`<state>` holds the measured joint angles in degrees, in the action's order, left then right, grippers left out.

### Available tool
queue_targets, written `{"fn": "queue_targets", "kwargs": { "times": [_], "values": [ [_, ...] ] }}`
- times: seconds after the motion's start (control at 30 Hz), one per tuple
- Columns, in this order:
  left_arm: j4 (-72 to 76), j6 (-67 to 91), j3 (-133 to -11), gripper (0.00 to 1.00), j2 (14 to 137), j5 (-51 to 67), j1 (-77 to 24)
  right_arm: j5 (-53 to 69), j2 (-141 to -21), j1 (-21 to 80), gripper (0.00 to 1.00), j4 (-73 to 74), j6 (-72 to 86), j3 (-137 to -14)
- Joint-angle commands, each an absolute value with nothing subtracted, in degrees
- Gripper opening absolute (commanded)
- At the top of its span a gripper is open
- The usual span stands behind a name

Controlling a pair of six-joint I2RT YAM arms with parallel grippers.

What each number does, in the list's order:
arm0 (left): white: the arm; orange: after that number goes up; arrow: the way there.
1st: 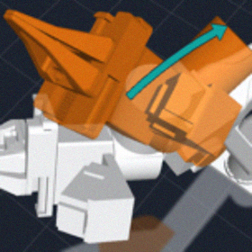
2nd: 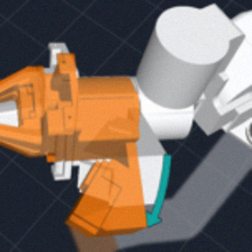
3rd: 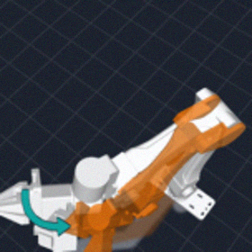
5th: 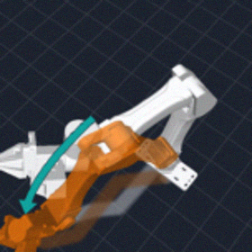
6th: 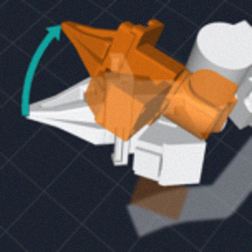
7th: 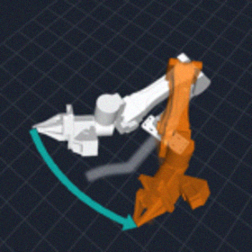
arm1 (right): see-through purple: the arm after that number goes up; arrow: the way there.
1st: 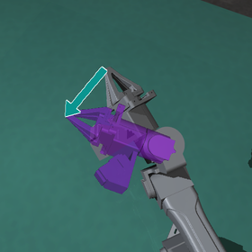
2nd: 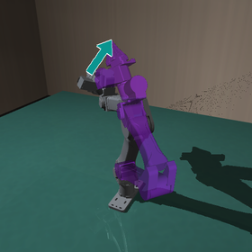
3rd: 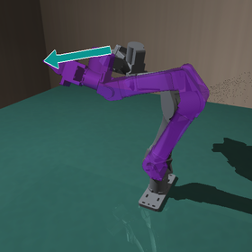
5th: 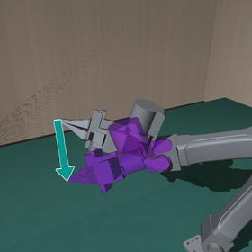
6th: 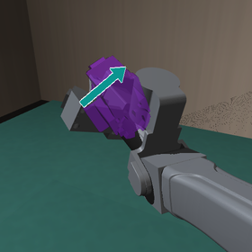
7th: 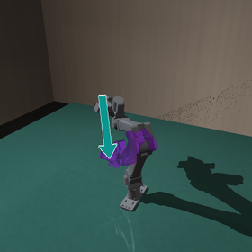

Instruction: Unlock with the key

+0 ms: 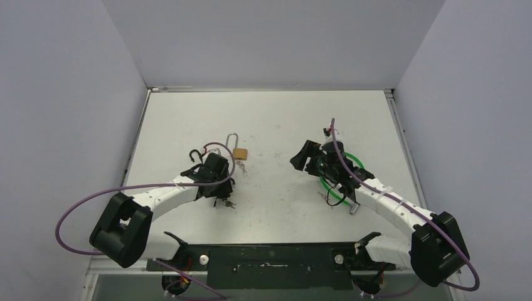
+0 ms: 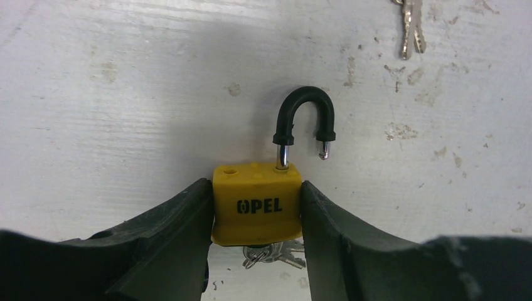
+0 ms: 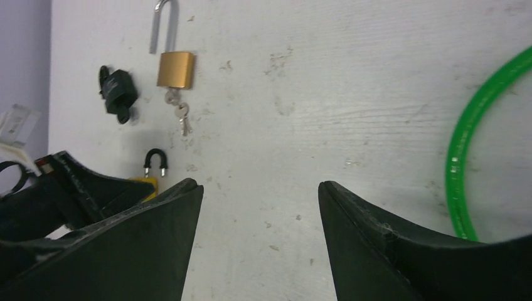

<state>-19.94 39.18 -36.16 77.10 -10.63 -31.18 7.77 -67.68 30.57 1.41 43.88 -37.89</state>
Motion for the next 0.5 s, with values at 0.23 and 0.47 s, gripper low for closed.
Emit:
{"fn": "queue_targets", "kwargs": {
  "times": [0.23, 0.47],
  "values": [
    [-21.26, 38.76, -41.79, 0.76, 71.64, -14.8, -30.23, -9.15, -70.55, 23.33, 0.64, 21.68, 37.25, -42.5],
    [-20.93, 36.53, -44.58, 0.77, 65.91, -12.75, -30.14, -9.56, -69.0, 24.25, 0.47, 29.84, 35.86, -43.15]
  ]
}}
